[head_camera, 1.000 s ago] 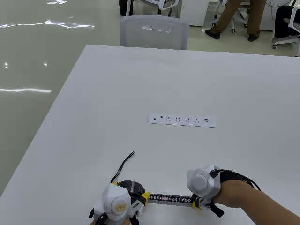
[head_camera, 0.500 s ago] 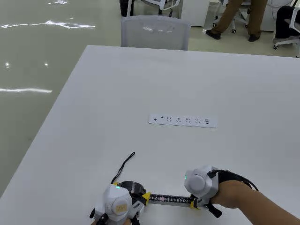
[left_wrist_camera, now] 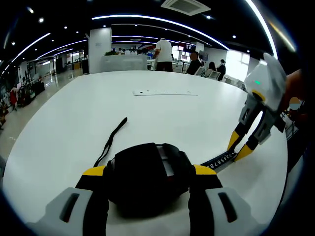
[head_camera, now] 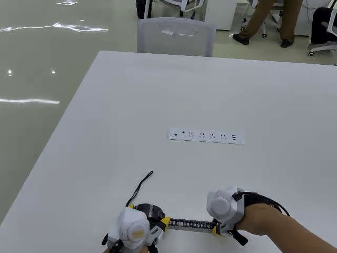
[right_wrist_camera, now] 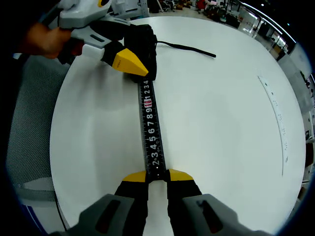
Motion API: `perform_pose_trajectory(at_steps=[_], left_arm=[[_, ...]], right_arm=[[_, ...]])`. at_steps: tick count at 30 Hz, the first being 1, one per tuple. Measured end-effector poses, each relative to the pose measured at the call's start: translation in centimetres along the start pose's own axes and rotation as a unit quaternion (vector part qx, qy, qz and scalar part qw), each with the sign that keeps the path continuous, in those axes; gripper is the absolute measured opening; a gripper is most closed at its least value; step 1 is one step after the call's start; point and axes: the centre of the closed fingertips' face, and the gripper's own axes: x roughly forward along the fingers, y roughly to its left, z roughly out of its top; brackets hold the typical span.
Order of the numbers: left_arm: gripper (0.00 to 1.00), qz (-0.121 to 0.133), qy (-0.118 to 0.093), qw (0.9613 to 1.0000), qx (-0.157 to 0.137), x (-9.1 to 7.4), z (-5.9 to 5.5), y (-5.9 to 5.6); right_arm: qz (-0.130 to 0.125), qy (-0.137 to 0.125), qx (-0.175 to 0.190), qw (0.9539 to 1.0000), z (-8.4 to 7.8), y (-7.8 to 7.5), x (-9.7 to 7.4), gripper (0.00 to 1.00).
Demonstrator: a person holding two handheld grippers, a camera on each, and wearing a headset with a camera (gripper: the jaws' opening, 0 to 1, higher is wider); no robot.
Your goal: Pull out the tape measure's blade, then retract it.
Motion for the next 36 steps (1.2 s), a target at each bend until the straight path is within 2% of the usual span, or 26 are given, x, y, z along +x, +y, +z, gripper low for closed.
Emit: perform_pose_trajectory(at_steps=[17,22,28,36], left_arm=[[0.62,-0.001,-0.001,1.0000,0.000,0.0,0.1,-0.1],[0.62,-0.002,-0.001,1.0000,0.000,0.3,-0.1,0.2],[0.62,-0.002,-0.001,1.0000,-0.002,0.1,0.0,0.1],[0.62,-0.003,0.000,1.0000,-0.001,0.2,0.0,0.1]], right_arm=[[0.003,-0.005,-0.004,1.0000,1.1,0.3,0.2,0.14],[0.003,-0.009,-0.002,1.0000,1.3,0.0,0.9,0.14],[0.003,-0.013,-0.006,0.9999,2.1,0.4,0.7,0.13],[0.006,-0.015,-0.008,0.9998,2.5,0.4,0.6,0.13]])
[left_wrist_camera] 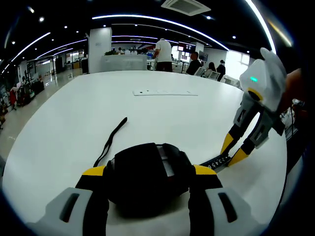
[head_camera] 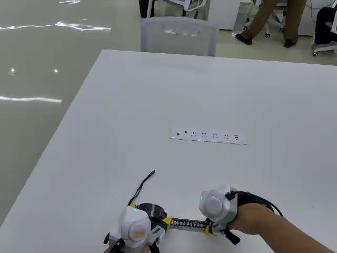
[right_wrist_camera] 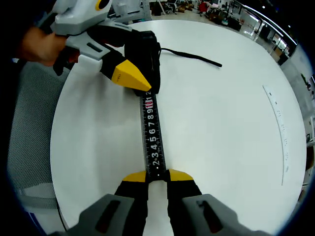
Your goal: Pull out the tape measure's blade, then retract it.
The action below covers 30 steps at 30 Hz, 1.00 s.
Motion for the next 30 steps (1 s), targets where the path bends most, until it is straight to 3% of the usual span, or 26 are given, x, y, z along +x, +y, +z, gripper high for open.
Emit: perform_pose_trajectory(at_steps=[30], left_arm=[[0.62,-0.012,0.001,0.9999,-0.002,-0.3,0.1,-0.3]], right_arm=[[0.004,-0.013,-0.003,0.9999,2.0,0.2,1.6,0.14]])
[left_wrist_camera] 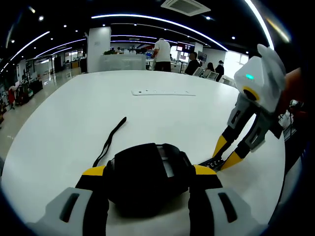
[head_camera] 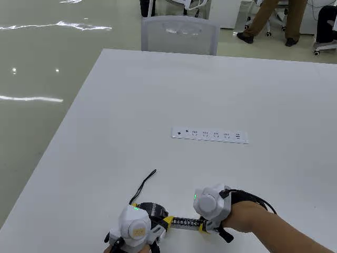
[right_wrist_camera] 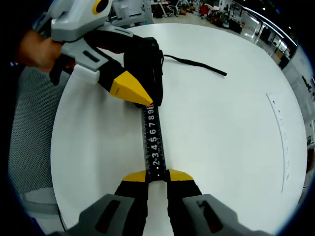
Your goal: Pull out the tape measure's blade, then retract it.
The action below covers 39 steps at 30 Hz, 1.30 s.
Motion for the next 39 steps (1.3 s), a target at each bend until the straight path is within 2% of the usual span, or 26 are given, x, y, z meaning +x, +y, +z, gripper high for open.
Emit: perform_pose_trajectory(at_steps=[4,16,30,39], left_arm=[[0.62,-0.004,0.000,1.0000,0.004,0.0,0.0,0.0],[0.62,-0.009,-0.001,0.9999,0.005,-0.2,0.1,-0.1],[0.62,-0.011,-0.001,0.9999,0.006,-0.2,0.1,-0.1],[0.62,-0.013,-0.001,0.9999,0.006,0.1,-0.1,0.0]], right_arm=[[0.002,-0.006,-0.004,1.0000,1.0,0.3,0.3,0.14],[0.006,-0.013,-0.008,0.9999,2.5,0.8,0.6,0.13],[0.005,-0.029,-0.005,0.9996,3.9,0.8,0.8,0.13],[0.007,-0.035,-0.006,0.9993,4.1,0.8,1.2,0.13]])
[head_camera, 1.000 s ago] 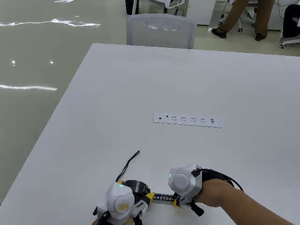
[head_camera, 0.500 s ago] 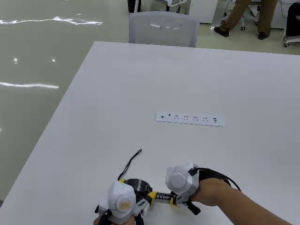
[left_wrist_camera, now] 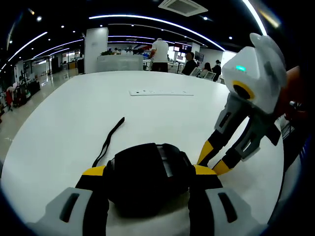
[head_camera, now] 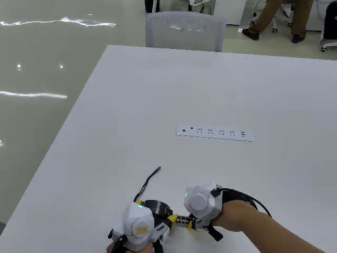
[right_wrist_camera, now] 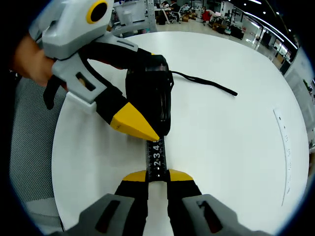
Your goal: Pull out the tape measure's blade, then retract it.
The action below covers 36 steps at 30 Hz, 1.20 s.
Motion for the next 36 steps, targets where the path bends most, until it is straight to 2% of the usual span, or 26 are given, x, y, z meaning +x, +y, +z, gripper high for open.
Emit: perform_pose_trajectory(at_steps=[5,14,17,23,29,32,36], left_arm=[[0.62,-0.001,0.000,1.0000,0.000,0.2,-0.2,0.1],[0.62,-0.003,0.000,1.0000,0.000,0.2,0.0,-0.1],[0.62,-0.004,0.000,1.0000,0.000,0.2,-0.1,-0.1],[0.62,-0.005,0.000,1.0000,-0.001,0.2,-0.1,0.0],[0.62,-0.004,-0.002,1.0000,-0.001,0.1,0.0,0.0],[0.62,-0.005,-0.002,1.0000,-0.001,0.1,0.0,0.0],[0.62,-0.005,-0.002,1.0000,-0.001,0.1,-0.1,0.1]], right_arm=[[0.001,-0.014,0.000,0.9999,0.6,0.1,0.1,0.13],[0.002,-0.015,-0.006,0.9999,1.5,0.3,0.1,0.13],[0.004,-0.027,0.006,0.9996,1.9,0.3,0.3,0.13],[0.006,-0.044,0.004,0.9990,2.3,0.3,0.3,0.13],[0.008,-0.045,0.002,0.9989,2.6,0.3,0.6,0.13],[0.007,-0.045,-0.011,0.9989,2.9,0.6,0.3,0.14],[0.008,-0.051,-0.004,0.9986,3.4,0.5,0.3,0.14]])
